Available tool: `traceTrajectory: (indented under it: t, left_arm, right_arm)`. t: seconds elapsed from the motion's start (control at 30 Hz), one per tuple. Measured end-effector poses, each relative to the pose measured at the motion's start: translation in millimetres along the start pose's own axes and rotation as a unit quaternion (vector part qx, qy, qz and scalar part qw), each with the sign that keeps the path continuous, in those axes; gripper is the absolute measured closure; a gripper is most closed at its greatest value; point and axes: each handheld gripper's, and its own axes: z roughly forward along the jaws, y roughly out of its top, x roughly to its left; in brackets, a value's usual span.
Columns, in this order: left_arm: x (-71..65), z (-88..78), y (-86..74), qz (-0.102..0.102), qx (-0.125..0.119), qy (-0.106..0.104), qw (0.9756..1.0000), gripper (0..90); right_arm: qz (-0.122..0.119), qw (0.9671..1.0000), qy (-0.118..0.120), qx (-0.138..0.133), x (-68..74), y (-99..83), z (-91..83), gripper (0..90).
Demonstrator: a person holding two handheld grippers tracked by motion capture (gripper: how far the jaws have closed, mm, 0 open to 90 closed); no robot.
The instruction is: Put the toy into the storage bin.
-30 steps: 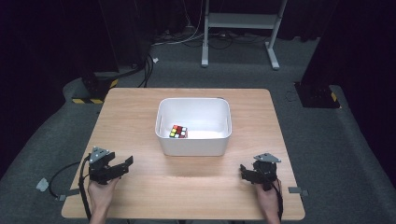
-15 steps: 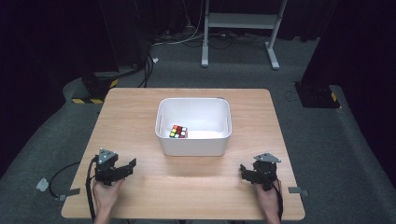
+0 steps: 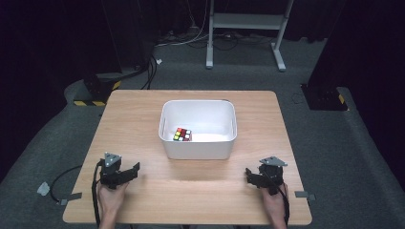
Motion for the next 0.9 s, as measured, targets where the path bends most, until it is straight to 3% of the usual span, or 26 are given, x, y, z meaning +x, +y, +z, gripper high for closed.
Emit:
traceTrajectory:
  t: [0.9]
  left_arm:
    - [-0.8, 15.9, -12.2, 0.011, 0.013, 0.033, 0.9993, 21.9]
  right_arm:
    - [0.0, 1.0, 0.0, 0.0, 0.0, 0.0, 0.0, 15.9]
